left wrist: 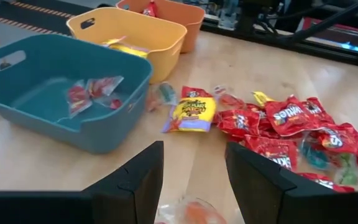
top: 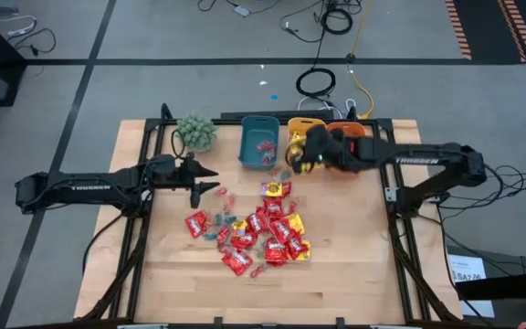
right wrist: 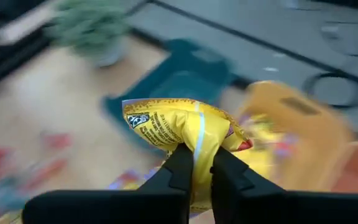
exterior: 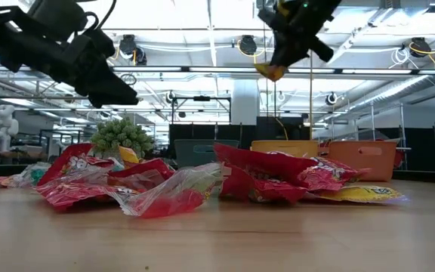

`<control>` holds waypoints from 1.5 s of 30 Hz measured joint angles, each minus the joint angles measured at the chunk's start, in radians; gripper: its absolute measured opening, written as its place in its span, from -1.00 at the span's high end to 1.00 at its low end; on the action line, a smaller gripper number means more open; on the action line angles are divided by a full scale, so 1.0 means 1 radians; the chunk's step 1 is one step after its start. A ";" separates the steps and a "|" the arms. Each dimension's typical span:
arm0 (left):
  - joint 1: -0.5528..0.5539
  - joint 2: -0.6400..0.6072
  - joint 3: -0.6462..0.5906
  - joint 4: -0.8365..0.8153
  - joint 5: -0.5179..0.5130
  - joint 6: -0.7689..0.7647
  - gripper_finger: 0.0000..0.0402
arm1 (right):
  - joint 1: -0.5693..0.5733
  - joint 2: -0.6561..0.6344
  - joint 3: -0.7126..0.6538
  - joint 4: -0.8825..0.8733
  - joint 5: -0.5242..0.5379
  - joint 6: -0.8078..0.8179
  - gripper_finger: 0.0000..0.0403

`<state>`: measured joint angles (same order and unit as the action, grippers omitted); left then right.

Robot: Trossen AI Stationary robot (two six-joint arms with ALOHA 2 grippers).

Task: Sort candy
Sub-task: Put the yellow candy into the yellow bin

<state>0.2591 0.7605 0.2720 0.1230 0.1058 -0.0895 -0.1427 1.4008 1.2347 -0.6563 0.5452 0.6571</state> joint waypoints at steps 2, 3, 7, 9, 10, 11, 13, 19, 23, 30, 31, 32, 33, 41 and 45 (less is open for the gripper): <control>0.005 -0.003 0.000 0.001 0.012 0.001 0.10 | -0.059 0.017 0.033 -0.049 0.006 0.002 0.85; 0.005 -0.005 0.000 0.001 0.021 0.001 0.10 | -0.091 0.027 0.041 -0.068 0.003 0.020 0.82; 0.005 -0.008 0.000 -0.001 0.089 0.001 0.10 | -0.198 0.064 0.046 -0.129 -0.093 0.066 0.64; 0.005 -0.008 0.000 -0.002 0.129 0.002 0.10 | -0.234 0.089 0.046 -0.132 -0.164 0.069 0.50; 0.004 -0.008 0.000 -0.003 0.142 0.006 0.10 | -0.249 0.100 0.046 -0.129 -0.197 0.068 0.42; 0.004 -0.008 0.000 -0.004 0.154 0.016 0.10 | -0.262 0.107 0.046 -0.124 -0.226 0.066 0.34; 0.005 -0.008 0.000 -0.004 0.159 0.023 0.10 | -0.285 0.117 0.046 -0.114 -0.266 0.057 0.18; 0.005 -0.010 0.000 -0.003 0.159 0.040 0.10 | -0.345 0.111 0.046 -0.081 -0.283 -0.018 -0.24; 0.009 -0.010 0.000 0.003 0.155 0.044 0.10 | -0.399 0.098 0.047 0.016 -0.283 -0.121 -0.34; 0.044 -0.011 0.001 0.058 0.150 0.015 0.10 | -0.564 0.141 0.047 0.046 -0.420 -0.202 -0.21; 0.051 -0.011 0.001 0.067 0.148 0.003 0.10 | -0.585 0.152 0.047 0.048 -0.450 -0.245 -0.18; 0.057 -0.011 0.001 0.074 0.147 -0.002 0.10 | -0.601 0.159 0.047 0.050 -0.478 -0.284 -0.15; 0.063 -0.011 0.001 0.081 0.146 -0.006 0.10 | -0.619 0.168 0.049 0.051 -0.499 -0.323 -0.13; 0.119 -0.011 0.001 0.080 0.121 -0.065 0.10 | -0.676 0.347 0.240 -0.110 -0.525 -0.704 -0.05; 0.141 -0.011 0.001 0.079 0.121 -0.086 0.10 | -0.675 0.473 0.370 -0.253 -0.525 -0.863 -0.05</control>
<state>0.4001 0.7494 0.2729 0.2024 0.2268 -0.1757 -0.8177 1.8740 1.6049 -0.9092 0.0203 -0.2063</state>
